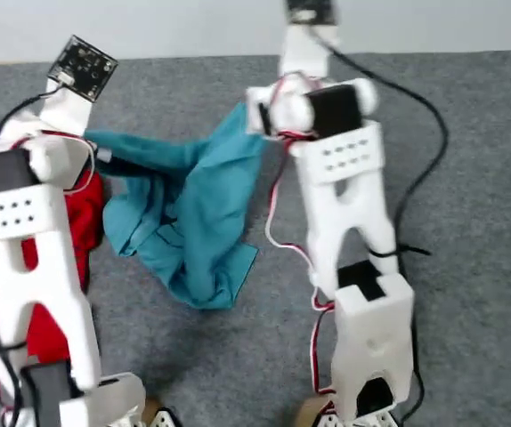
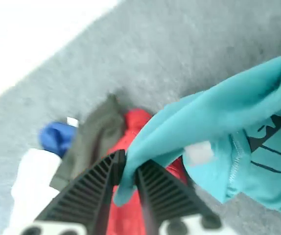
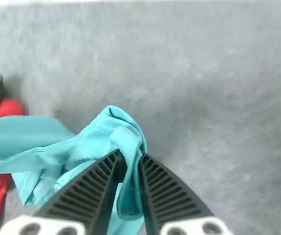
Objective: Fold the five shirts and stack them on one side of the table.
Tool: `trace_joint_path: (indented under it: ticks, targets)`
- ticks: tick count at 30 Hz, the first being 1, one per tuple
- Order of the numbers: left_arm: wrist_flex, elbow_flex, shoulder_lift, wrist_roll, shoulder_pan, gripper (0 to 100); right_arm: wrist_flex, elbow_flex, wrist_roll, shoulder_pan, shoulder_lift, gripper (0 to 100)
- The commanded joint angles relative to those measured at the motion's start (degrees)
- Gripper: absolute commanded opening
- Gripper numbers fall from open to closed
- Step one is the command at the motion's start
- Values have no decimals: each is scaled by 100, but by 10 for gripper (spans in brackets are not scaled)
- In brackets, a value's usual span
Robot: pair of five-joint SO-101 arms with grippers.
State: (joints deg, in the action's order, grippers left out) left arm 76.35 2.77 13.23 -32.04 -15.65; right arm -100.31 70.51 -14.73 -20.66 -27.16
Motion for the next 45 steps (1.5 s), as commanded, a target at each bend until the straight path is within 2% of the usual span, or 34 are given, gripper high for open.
trace_joint_path:
  ticks: [1,9,16,26,37,45]
  targets:
    - [79,268,721,0,35,3,-224,53,211,259,796,8]
    - [35,312,1793,0,281,3,-224,53,369,998,1877,8]
    - [-369,655,2523,0,923,3,-224,53,949,1314,3037,8]
    - [-492,716,3305,-18,1916,3,-224,53,1829,2299,4593,8]
    - [-527,708,4070,-35,1873,4,-171,53,2435,3240,5798,8]
    - [-484,673,4519,-35,1873,4,-48,79,2848,3618,6167,8]
